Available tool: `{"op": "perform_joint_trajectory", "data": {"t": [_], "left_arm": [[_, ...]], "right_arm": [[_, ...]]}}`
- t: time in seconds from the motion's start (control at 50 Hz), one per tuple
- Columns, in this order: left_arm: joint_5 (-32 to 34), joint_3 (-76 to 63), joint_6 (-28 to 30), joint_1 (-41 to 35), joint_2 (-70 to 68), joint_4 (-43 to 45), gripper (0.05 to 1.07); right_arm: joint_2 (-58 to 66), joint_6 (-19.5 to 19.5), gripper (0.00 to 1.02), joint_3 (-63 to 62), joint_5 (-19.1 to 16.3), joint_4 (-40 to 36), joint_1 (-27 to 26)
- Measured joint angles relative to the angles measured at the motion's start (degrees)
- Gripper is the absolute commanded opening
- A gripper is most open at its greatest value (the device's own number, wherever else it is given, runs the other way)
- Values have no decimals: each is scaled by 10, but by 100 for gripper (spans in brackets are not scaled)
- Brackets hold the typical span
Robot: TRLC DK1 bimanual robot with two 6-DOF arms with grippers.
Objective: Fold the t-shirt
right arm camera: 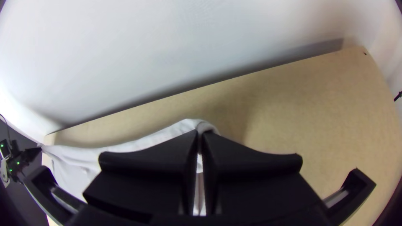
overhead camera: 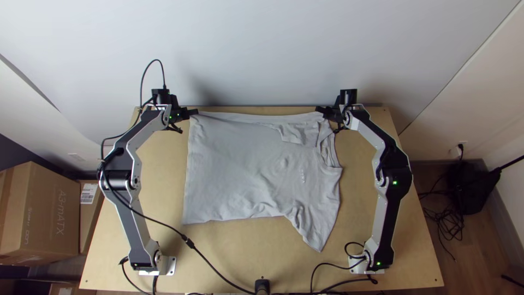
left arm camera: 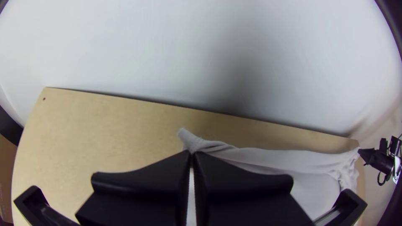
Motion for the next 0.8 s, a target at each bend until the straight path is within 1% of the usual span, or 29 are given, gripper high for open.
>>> {"op": "perform_joint_trajectory", "data": {"t": [0.12, 0.26, 0.8], "left_arm": [[1, -30, -1, -2, -45, 1, 8], [5, -64, -6, -2, -73, 11, 8], [15, -178, -13, -2, -137, 43, 8]], "right_arm": [[-25, -1, 2, -19, -3, -4, 0], [-56, -4, 2, -45, -15, -17, 0], [-189, -9, 2, -209, -17, -19, -4]]}}
